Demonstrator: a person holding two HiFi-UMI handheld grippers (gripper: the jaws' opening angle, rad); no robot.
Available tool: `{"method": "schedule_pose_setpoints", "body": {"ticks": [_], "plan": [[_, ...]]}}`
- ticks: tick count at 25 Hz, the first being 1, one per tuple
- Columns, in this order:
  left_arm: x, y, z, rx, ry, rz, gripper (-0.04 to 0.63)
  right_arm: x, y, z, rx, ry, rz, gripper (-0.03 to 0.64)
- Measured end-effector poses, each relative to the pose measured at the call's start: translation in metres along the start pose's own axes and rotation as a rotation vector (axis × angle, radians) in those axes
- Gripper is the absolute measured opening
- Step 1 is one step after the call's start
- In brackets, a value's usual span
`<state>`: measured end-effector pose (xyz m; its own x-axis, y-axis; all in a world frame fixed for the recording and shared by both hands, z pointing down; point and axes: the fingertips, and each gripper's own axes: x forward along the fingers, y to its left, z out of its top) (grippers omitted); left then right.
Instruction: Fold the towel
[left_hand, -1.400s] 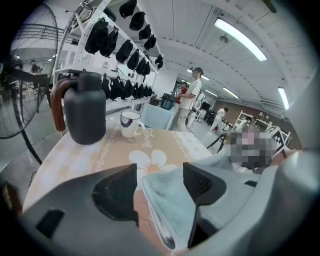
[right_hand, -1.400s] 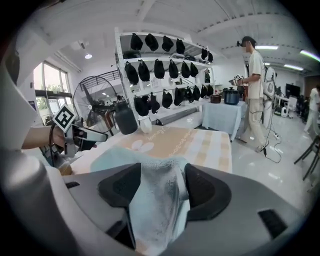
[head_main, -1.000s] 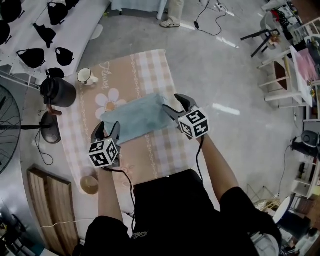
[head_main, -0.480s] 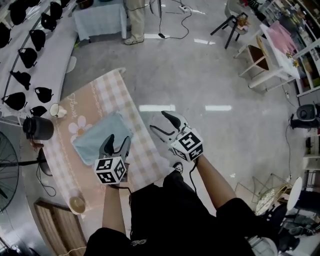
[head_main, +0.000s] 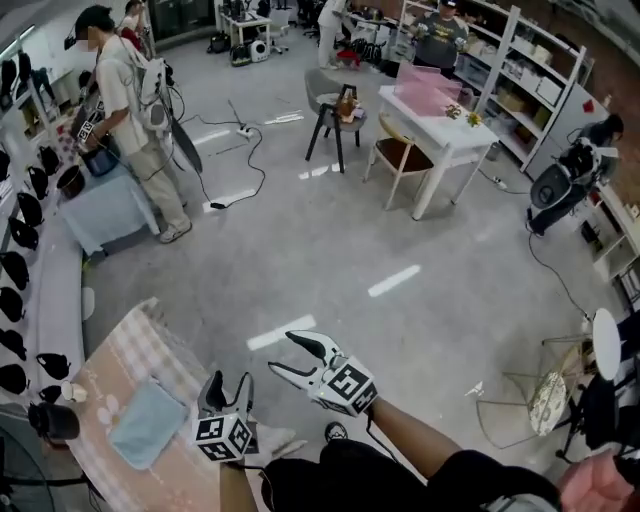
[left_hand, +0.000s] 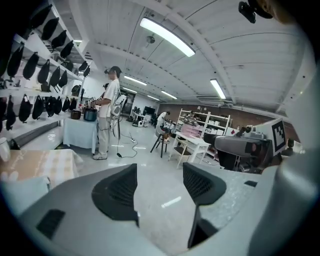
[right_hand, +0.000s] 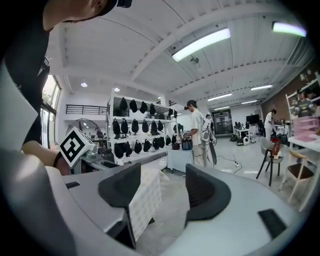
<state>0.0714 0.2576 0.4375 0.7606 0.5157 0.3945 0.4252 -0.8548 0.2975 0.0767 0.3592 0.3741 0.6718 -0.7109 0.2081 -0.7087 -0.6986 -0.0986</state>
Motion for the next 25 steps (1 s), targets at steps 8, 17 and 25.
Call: {"method": "schedule_pose_setpoints", "body": {"ticks": [8,17,25], "plan": [[0.001,-0.011,0.017,-0.003,-0.027,0.074,0.270,0.000,-0.020,0.022,-0.021,-0.033,0.066,0.258],[-0.024,0.102,0.032,-0.127,-0.137,0.335,0.270,0.132,0.006,0.038,-0.098,-0.014,0.347,0.258],[-0.075,0.202,0.038,-0.267,-0.236,0.581,0.270,0.265,0.089,0.053,-0.244,0.092,0.693,0.258]]}}
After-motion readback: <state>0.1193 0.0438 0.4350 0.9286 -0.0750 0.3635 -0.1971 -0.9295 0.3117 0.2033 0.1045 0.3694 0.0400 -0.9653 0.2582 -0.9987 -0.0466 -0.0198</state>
